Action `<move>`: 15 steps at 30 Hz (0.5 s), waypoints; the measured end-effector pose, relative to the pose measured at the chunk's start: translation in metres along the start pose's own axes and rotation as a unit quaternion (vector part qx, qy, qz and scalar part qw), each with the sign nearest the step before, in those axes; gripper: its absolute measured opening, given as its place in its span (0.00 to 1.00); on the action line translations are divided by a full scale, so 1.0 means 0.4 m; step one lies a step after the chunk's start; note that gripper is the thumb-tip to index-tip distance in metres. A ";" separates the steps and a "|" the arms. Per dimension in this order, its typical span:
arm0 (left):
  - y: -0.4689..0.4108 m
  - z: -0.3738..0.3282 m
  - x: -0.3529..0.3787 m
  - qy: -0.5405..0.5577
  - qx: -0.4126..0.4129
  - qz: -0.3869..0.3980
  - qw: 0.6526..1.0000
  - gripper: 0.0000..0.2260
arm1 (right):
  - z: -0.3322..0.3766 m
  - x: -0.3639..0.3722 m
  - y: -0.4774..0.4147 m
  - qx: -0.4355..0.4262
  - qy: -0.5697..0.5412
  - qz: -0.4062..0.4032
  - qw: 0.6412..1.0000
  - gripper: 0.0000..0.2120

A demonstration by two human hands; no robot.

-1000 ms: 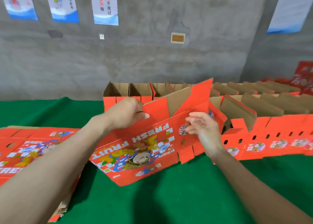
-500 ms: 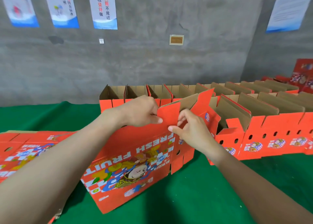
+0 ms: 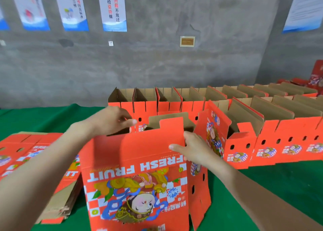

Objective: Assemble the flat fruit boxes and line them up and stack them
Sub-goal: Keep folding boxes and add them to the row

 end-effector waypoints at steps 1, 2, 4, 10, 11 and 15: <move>0.016 0.030 -0.013 0.015 -0.019 0.012 1.000 0.12 | -0.005 -0.004 0.001 -0.002 0.010 0.005 1.000 0.18; 0.032 0.058 -0.024 0.050 -0.040 0.026 0.998 0.11 | -0.011 -0.010 0.001 -0.002 0.009 0.007 1.000 0.18; 0.067 0.101 -0.041 0.194 -0.083 0.037 0.977 0.13 | -0.024 -0.026 0.003 -0.004 -0.048 0.007 0.999 0.15; 0.136 0.140 0.004 0.599 -0.081 0.053 0.795 0.17 | -0.064 -0.072 0.014 0.002 -0.236 -0.062 0.970 0.10; 0.139 0.134 0.018 0.625 -0.067 0.053 0.776 0.17 | -0.067 -0.080 0.015 0.007 -0.239 -0.075 0.968 0.11; 0.138 0.088 0.091 0.595 -0.089 0.096 0.793 0.29 | -0.075 -0.108 0.020 0.002 -0.273 -0.121 0.954 0.09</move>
Point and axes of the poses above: each hand's wrist, its own y-axis away from the middle knuckle, its own x-axis out of the palm, z = x × y, the point moved 3 cm from there along -y, towards the middle knuckle, and after that the axes turned 6 degrees about -x, right-handed, at the moved point
